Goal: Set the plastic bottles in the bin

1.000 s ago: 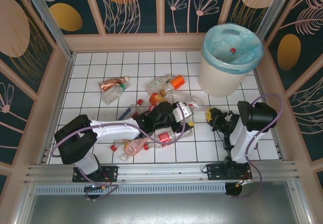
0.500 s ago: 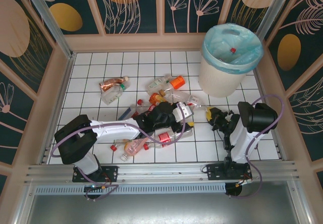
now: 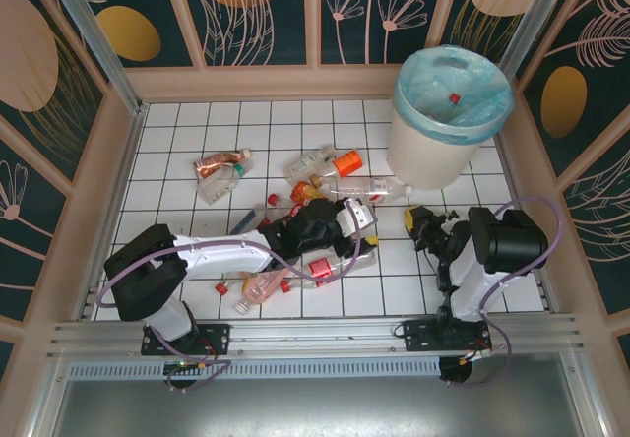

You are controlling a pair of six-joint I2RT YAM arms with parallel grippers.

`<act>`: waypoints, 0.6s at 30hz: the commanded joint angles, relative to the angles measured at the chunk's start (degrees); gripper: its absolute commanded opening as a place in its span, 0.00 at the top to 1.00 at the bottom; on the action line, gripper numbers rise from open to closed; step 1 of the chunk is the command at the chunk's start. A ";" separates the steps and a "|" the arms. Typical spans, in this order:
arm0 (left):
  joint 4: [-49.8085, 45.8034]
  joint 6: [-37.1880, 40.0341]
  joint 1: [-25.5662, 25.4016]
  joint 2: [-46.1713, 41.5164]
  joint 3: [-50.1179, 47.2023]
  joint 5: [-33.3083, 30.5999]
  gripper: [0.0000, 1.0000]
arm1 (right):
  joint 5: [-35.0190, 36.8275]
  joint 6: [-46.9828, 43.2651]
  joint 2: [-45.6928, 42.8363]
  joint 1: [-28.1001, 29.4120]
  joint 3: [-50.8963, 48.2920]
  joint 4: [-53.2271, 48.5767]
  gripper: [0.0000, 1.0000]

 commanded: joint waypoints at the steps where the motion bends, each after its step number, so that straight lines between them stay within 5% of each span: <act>1: -0.58 -0.54 -0.32 -1.48 0.81 -0.13 0.22 | 1.30 -2.18 -2.65 0.45 -11.04 -4.81 0.75; 5: -0.76 -0.83 -0.36 -1.73 0.90 -0.94 0.22 | 0.44 -3.16 -4.02 0.50 -9.40 -7.51 0.61; 11: -1.20 -0.84 -0.34 -3.01 0.90 -2.55 0.22 | 3.31 -5.86 -8.79 0.54 -6.39 -16.20 0.54; 18: -1.29 -0.34 -0.36 -4.24 0.90 -3.73 0.22 | 17.07 -20.09 -31.14 3.22 3.55 -56.31 0.40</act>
